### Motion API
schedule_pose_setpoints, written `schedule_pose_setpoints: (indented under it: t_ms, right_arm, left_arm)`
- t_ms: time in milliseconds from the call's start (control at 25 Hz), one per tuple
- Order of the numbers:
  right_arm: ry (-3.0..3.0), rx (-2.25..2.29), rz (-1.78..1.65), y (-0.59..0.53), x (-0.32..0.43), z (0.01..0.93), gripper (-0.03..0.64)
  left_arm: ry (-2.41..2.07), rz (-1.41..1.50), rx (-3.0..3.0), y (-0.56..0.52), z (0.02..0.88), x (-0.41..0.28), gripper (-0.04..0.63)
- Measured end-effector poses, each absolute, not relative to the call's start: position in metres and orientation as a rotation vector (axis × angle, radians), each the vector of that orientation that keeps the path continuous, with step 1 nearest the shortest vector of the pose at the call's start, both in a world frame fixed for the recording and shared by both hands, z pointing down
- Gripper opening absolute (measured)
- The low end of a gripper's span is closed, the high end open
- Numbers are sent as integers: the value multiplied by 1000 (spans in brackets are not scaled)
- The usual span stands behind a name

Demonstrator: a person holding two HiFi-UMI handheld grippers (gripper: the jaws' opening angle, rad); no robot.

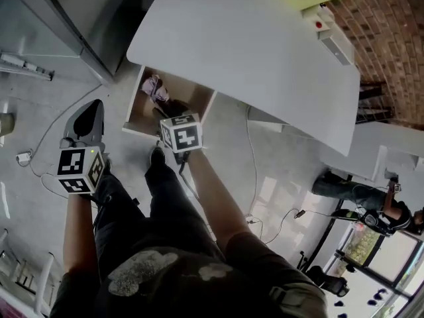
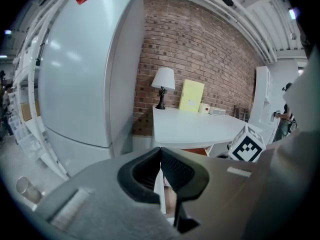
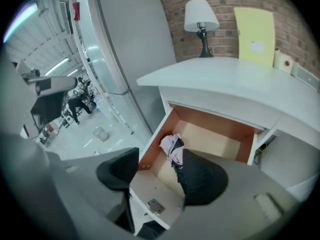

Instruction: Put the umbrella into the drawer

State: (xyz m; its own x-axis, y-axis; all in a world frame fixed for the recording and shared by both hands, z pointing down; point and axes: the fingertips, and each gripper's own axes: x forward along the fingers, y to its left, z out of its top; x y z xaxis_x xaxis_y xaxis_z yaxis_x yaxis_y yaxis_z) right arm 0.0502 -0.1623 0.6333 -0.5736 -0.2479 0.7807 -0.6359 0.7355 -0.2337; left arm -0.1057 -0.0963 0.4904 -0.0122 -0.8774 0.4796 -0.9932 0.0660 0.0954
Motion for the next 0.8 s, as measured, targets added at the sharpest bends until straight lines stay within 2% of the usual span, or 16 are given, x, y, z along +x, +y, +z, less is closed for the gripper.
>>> schedule_pose_setpoints:
  t_ms: [320, 520, 560, 680, 800]
  right_arm:
    - [-2254, 886, 693, -166, 62, 536, 275]
    - [-2281, 1039, 676, -155, 69, 491, 256]
    - [-2285, 1068, 674, -154, 68, 483, 234]
    - [-2299, 1114, 670, -143, 58, 462, 227]
    - [-2317, 1148, 655, -131, 48, 444, 171]
  left_arm:
    - [-1797, 525, 2073, -86, 461, -124, 11]
    - [-1797, 500, 2121, -73, 437, -148, 11]
    - [-1794, 488, 2129, -72, 433, -152, 11]
    - [-1776, 469, 2166, -64, 422, -160, 11]
    - [-1751, 452, 2217, -55, 409, -163, 11]
